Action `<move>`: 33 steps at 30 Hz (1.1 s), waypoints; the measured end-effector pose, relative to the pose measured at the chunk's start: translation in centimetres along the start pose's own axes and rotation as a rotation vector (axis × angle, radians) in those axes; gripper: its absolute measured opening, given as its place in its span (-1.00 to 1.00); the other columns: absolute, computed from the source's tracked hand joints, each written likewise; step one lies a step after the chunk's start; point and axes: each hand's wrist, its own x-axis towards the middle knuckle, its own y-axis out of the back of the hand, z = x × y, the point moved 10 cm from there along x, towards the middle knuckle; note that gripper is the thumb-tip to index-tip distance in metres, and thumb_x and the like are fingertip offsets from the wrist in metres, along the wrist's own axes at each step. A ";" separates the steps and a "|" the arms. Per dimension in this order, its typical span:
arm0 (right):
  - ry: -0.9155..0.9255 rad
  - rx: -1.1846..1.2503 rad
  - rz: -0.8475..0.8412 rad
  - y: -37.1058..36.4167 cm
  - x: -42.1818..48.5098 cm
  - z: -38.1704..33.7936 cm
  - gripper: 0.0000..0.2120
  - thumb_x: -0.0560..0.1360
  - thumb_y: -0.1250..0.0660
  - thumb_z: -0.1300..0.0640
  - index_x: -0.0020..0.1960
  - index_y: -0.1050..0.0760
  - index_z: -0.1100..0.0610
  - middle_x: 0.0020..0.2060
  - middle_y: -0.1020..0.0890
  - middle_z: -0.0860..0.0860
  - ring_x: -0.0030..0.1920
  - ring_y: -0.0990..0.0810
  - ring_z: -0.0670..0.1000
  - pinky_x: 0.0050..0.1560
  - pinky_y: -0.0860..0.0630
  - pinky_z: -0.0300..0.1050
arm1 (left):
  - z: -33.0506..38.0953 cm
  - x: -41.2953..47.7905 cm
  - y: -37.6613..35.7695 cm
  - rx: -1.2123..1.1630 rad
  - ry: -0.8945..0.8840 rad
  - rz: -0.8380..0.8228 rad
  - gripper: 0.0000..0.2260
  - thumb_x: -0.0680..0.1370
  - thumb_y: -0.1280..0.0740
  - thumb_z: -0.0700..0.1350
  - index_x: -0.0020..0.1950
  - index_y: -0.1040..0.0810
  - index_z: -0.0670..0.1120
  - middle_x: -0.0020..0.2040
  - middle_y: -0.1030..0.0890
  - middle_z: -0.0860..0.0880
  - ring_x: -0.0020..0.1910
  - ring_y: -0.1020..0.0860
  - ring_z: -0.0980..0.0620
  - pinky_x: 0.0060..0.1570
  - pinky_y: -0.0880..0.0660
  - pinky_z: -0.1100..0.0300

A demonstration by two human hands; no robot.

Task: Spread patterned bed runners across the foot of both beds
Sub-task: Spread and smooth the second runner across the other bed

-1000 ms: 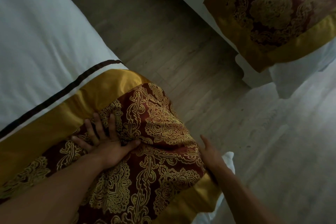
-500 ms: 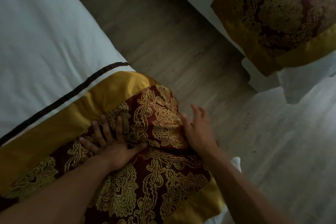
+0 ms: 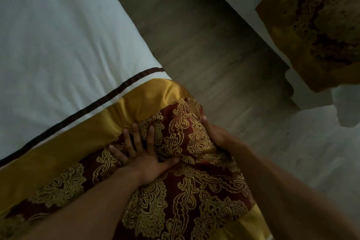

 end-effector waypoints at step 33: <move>1.001 -1.083 0.225 -28.4 -25.4 -8.7 -0.38 0.70 0.15 -0.23 0.66 0.19 0.00 0.63 0.23 0.09 0.62 0.32 0.12 0.58 0.22 0.20 | -17.7 -21.8 -12.7 -0.468 0.135 0.960 -0.48 0.66 -0.10 0.12 0.60 -0.22 -0.03 0.61 -0.16 -0.17 0.59 -0.15 -0.18 0.51 -0.12 -0.27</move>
